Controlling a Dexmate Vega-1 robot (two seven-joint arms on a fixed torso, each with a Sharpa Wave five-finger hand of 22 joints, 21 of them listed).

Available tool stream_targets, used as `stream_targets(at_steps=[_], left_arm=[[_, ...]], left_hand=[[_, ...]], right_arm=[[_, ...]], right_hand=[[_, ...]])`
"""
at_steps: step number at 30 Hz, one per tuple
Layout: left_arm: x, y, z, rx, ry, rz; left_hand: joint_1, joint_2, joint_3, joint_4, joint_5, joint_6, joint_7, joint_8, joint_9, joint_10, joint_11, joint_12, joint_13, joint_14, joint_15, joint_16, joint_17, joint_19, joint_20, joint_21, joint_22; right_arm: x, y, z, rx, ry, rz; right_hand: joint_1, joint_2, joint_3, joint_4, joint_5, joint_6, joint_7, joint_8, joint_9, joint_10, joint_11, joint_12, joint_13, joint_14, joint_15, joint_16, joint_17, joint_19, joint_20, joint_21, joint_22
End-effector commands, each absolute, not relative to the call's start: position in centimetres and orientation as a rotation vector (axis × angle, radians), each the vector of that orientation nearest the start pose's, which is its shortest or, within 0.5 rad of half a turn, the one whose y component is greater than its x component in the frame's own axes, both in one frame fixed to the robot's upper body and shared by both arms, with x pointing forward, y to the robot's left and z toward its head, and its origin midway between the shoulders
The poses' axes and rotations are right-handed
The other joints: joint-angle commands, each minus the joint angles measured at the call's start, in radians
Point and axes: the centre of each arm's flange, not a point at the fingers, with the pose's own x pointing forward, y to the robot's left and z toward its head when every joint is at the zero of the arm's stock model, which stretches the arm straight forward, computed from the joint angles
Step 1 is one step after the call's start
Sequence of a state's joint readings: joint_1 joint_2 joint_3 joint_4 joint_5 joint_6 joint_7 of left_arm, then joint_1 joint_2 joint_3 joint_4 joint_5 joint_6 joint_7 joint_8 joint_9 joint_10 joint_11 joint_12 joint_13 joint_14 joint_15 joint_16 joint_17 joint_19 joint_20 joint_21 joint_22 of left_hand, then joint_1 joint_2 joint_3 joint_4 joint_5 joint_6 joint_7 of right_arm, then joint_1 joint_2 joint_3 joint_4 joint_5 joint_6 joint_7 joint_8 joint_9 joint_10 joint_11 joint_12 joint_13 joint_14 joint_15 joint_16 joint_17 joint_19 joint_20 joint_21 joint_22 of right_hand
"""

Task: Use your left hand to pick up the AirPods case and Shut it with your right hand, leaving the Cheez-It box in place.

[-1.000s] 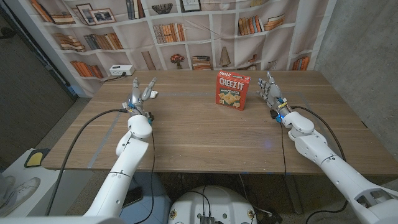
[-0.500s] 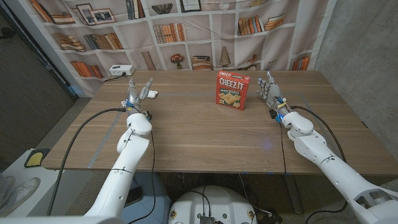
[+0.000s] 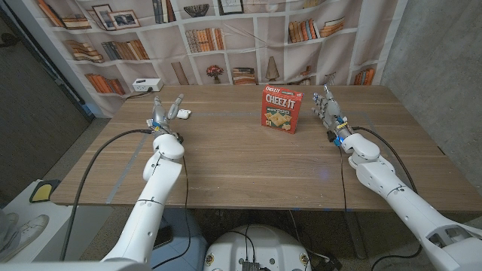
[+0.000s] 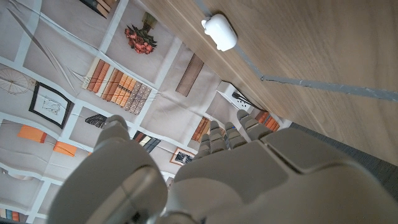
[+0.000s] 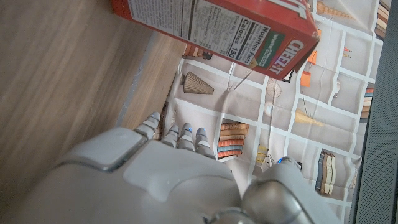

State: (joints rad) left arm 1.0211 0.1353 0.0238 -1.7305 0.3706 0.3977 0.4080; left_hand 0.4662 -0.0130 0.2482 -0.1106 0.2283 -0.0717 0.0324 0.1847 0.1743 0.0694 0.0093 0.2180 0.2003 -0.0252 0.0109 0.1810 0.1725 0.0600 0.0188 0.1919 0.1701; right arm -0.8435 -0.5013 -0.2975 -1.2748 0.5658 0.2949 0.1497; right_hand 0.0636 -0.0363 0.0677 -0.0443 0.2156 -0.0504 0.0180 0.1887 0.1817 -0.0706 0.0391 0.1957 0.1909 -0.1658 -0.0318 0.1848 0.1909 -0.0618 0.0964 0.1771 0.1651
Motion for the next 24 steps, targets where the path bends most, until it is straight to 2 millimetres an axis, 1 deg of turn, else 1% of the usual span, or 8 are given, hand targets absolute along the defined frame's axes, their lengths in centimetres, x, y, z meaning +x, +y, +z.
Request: stream_targets(at_steps=[1, 4, 6, 11, 16, 18, 21, 24], left_arm=[[60.1, 32.1, -1.7, 0.389, -0.351, 0.638], [60.3, 31.7, -1.8, 0.375, -0.373, 0.655], [60.5, 31.8, -1.6, 0.378, -0.366, 0.629], [60.8, 32.0, -1.3, 0.391, -0.365, 0.652], [61.3, 31.9, -1.8, 0.388, -0.339, 0.666], [61.8, 31.9, -2.2, 0.362, -0.369, 0.655], [61.8, 31.7, -1.9, 0.418, -0.363, 0.684], [62.0, 32.3, -1.4, 0.451, -0.367, 0.68]], left_hand=[[0.01, 0.0, 0.001, -0.008, -0.005, -0.011, 0.006, -0.004, 0.002, -0.007, 0.007, -0.004, 0.0, -0.011, 0.012, -0.006, 0.001, -0.009, 0.008, -0.006, 0.002], [0.01, 0.0, 0.0, -0.008, -0.007, -0.01, 0.007, -0.003, 0.002, -0.005, 0.005, -0.003, 0.0, -0.01, 0.011, -0.005, 0.001, -0.009, 0.009, -0.005, 0.003], [0.01, 0.0, 0.0, -0.009, -0.009, -0.005, 0.005, -0.001, 0.002, -0.001, 0.002, -0.001, 0.0, -0.003, 0.007, -0.002, 0.001, -0.005, 0.006, -0.004, 0.003], [0.011, 0.0, -0.001, -0.01, -0.011, 0.0, 0.005, 0.001, 0.002, 0.003, -0.001, 0.001, 0.0, -0.002, 0.005, -0.001, 0.001, -0.002, 0.004, -0.002, 0.003], [0.011, 0.0, -0.002, -0.01, -0.013, 0.0, 0.005, 0.001, 0.002, 0.003, -0.001, 0.0, 0.0, -0.002, 0.004, -0.001, 0.001, -0.002, 0.003, -0.002, 0.003], [0.011, 0.0, -0.002, -0.01, -0.014, 0.0, 0.005, 0.001, 0.002, 0.003, 0.0, 0.0, 0.0, -0.003, 0.004, -0.001, 0.001, -0.002, 0.003, -0.002, 0.003], [0.011, 0.0, -0.002, -0.01, -0.014, 0.002, 0.005, 0.002, 0.002, 0.004, -0.001, 0.001, 0.0, -0.002, 0.004, -0.001, 0.001, -0.002, 0.003, -0.002, 0.003], [0.013, 0.001, -0.002, -0.011, -0.015, 0.005, 0.001, 0.003, 0.002, 0.008, -0.001, 0.002, 0.0, 0.0, 0.002, 0.0, 0.001, 0.001, 0.0, -0.001, 0.003]], right_arm=[[65.1, -31.1, -1.5, -0.104, -0.597, 0.258], [65.6, -31.2, -1.8, -0.045, -0.609, 0.278], [65.7, -31.3, -1.7, -0.067, -0.605, 0.278], [65.6, -31.4, -1.6, -0.077, -0.609, 0.277], [65.6, -31.5, -1.4, -0.088, -0.614, 0.266], [65.8, -31.6, -1.5, -0.065, -0.612, 0.277], [65.8, -31.8, -1.5, -0.096, -0.602, 0.27], [65.9, -31.9, -1.4, -0.091, -0.598, 0.28]], right_hand=[[0.015, 0.001, 0.003, -0.003, 0.007, -0.008, 0.005, 0.003, 0.003, -0.002, 0.006, 0.002, 0.001, -0.088, -0.008, 0.0, 0.002, -0.005, 0.0, -0.001, 0.005], [0.015, 0.004, 0.004, -0.002, 0.007, -0.009, 0.007, 0.002, 0.003, -0.003, 0.009, 0.001, 0.001, -0.089, -0.007, 0.001, 0.002, -0.005, -0.001, 0.0, 0.005], [0.016, 0.006, 0.005, -0.002, 0.007, -0.009, 0.006, 0.003, 0.003, -0.002, 0.008, 0.002, 0.001, -0.088, -0.006, 0.001, 0.002, -0.004, -0.002, 0.001, 0.005], [0.016, 0.009, 0.005, -0.002, 0.008, -0.009, 0.008, 0.002, 0.003, -0.002, 0.008, 0.002, 0.001, -0.089, -0.004, 0.002, 0.002, -0.004, -0.002, 0.002, 0.005], [0.016, 0.011, 0.006, -0.002, 0.008, -0.009, 0.007, 0.002, 0.003, -0.001, 0.009, 0.003, 0.001, -0.09, -0.004, 0.002, 0.002, -0.005, -0.003, 0.003, 0.005], [0.017, 0.012, 0.006, -0.002, 0.008, -0.01, 0.008, 0.002, 0.003, -0.002, 0.009, 0.002, 0.001, -0.09, -0.005, 0.003, 0.002, -0.005, -0.002, 0.003, 0.005], [0.017, 0.013, 0.006, -0.002, 0.008, -0.01, 0.008, 0.002, 0.003, -0.003, 0.008, 0.002, 0.001, -0.09, -0.005, 0.003, 0.002, -0.005, -0.002, 0.004, 0.005], [0.017, 0.014, 0.007, -0.002, 0.008, -0.01, 0.008, 0.002, 0.003, -0.002, 0.007, 0.002, 0.001, -0.09, -0.006, 0.004, 0.002, -0.006, -0.002, 0.004, 0.005]])
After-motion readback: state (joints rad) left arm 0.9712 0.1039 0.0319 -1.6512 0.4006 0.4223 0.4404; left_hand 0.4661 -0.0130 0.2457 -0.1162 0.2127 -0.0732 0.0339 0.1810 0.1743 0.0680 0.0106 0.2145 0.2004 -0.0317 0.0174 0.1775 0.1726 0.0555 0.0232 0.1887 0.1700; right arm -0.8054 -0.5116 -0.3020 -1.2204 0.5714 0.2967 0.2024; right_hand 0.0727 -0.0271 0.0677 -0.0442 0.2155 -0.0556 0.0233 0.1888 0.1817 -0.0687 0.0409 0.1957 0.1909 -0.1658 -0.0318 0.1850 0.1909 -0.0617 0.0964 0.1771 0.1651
